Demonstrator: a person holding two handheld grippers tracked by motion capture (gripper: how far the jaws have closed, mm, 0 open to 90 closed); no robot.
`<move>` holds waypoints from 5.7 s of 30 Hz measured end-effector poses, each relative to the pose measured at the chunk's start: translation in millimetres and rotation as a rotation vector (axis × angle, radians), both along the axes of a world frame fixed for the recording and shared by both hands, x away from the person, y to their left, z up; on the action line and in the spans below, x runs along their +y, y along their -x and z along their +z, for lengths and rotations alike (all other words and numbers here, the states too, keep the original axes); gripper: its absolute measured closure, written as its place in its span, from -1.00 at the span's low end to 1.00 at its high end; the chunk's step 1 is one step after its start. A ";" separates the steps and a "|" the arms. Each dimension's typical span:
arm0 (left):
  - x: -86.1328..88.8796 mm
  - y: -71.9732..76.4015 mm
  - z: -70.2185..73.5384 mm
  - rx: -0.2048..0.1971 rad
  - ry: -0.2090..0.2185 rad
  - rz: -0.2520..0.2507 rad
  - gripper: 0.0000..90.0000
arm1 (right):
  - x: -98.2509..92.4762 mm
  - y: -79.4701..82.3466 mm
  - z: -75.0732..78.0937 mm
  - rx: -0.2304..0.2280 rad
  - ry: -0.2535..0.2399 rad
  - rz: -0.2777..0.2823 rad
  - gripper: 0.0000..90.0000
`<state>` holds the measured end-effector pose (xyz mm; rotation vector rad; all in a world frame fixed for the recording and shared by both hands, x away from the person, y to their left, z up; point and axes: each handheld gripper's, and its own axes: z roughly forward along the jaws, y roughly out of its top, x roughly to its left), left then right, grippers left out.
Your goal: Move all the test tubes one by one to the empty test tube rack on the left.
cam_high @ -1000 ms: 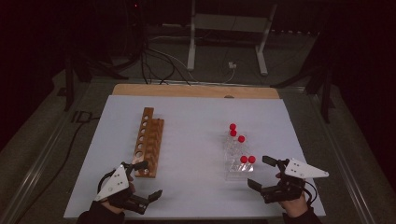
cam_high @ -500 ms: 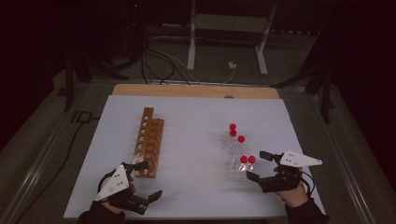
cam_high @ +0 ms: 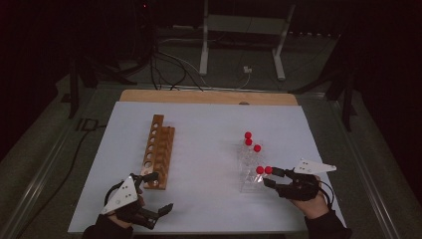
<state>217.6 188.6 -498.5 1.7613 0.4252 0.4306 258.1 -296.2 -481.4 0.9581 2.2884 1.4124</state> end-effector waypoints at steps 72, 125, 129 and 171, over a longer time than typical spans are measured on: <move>-8.9 3.4 11.2 0.033 0.006 -0.027 -0.99 | 26.0 -11.2 70.2 -0.192 -0.014 0.009 0.66; -126.2 -37.6 77.5 0.057 -0.007 -0.243 -0.53 | 115.5 18.7 36.4 -0.096 0.024 0.226 0.66; -133.0 -39.9 77.1 0.048 -0.018 -0.239 -0.31 | 115.7 19.1 36.3 -0.097 0.020 0.227 0.66; -120.0 -60.1 90.1 0.011 -0.056 -0.161 0.60 | 95.7 17.8 51.2 -0.138 -0.034 0.135 -0.23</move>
